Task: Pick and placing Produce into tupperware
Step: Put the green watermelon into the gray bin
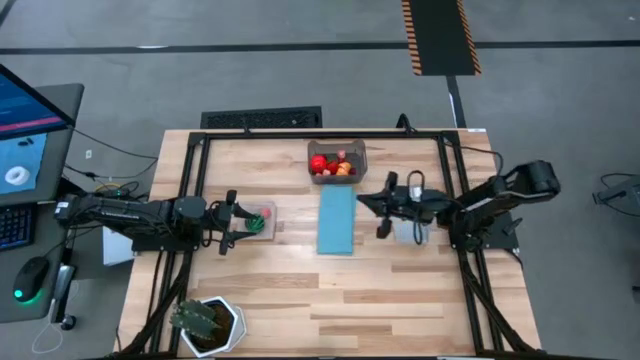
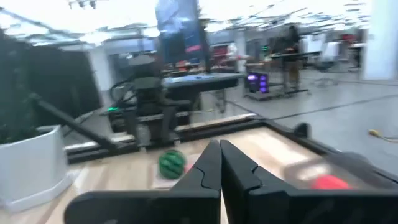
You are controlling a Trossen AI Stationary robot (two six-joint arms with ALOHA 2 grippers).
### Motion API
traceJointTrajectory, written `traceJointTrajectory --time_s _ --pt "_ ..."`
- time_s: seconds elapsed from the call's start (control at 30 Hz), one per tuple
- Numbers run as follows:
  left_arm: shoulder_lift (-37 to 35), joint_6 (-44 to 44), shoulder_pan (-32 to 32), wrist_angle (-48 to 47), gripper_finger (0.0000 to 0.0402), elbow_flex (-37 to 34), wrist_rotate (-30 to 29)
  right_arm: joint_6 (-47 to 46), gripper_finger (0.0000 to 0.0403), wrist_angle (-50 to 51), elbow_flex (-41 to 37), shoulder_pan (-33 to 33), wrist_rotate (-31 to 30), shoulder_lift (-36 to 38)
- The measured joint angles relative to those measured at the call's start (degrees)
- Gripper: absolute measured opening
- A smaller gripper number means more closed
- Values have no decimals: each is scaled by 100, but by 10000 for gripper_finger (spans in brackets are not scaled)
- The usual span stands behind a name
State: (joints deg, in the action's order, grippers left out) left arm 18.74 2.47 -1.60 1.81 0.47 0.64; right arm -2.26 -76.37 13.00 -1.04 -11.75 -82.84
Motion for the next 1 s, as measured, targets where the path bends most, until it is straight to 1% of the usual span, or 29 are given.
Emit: traceJointTrajectory --time_s 0.13,0.27,0.33,0.37,0.47,0.57,0.67,0.77,0.9,1.0 --pt "0 12 0 0 224 2 0 -70 23 65 -553 -33 -474 638" --pt "0 14 1 1 224 2 0 -65 10 172 -994 -109 -487 1287" --pt "0 16 0 -1 224 0 -1 -53 11 211 -1268 -139 -539 1619" --pt "0 16 0 2 224 2 0 -29 13 365 -1262 -155 -595 1739" --pt "0 17 -1 -1 224 2 0 80 22 1255 -1268 -271 -851 2337" --pt "0 16 0 -1 224 2 0 286 19 2018 -1268 -440 -933 3125" --pt "0 8 0 -1 224 0 0 406 11 2753 -1268 -709 -999 4101" --pt "0 21 2 -1 224 2 0 381 15 4147 -1266 -1011 -1330 5186" --pt "0 -29 1 -1 224 1 0 106 25 5901 -1266 -1293 -1582 6621" --pt "0 -9 2 -1 224 2 0 111 20 6600 -1266 -1465 -1629 7530"
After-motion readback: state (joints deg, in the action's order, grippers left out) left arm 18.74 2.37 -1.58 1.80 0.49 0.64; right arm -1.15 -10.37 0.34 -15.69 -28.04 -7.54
